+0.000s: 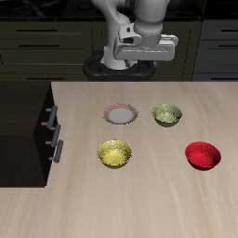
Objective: Place the green bowl on top of the wooden cabinet
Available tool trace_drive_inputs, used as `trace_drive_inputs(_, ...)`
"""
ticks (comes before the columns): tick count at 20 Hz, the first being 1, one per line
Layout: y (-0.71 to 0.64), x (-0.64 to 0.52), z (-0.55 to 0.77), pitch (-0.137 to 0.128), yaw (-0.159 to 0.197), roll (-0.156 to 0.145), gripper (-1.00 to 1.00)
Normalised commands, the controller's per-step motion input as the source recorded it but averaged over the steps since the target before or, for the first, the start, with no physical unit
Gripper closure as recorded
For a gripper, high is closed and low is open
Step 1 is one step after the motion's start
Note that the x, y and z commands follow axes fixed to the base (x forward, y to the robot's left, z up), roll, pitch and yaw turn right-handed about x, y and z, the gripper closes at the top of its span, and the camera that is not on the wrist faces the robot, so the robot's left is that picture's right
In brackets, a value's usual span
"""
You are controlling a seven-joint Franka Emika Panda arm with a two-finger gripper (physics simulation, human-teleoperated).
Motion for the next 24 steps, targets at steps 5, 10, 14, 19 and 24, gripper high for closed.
trace_drive_inputs(5, 0.32, -0.04, 0.00, 0.000, 0.003, -0.009, -1.00)
trace_drive_inputs(10, 0.32, 0.02, 0.10, -0.026, -0.029, -0.015, -1.00)
trace_drive_inputs(14, 0.27, -0.07, 0.02, -0.025, 0.008, -0.016, -1.00)
trace_drive_inputs(19, 0.22, 0.06, 0.12, -0.052, 0.016, -0.069, -1.00)
trace_drive_inputs(24, 0.19, 0.12, -0.04, -0.003, -0.016, -0.072, -1.00)
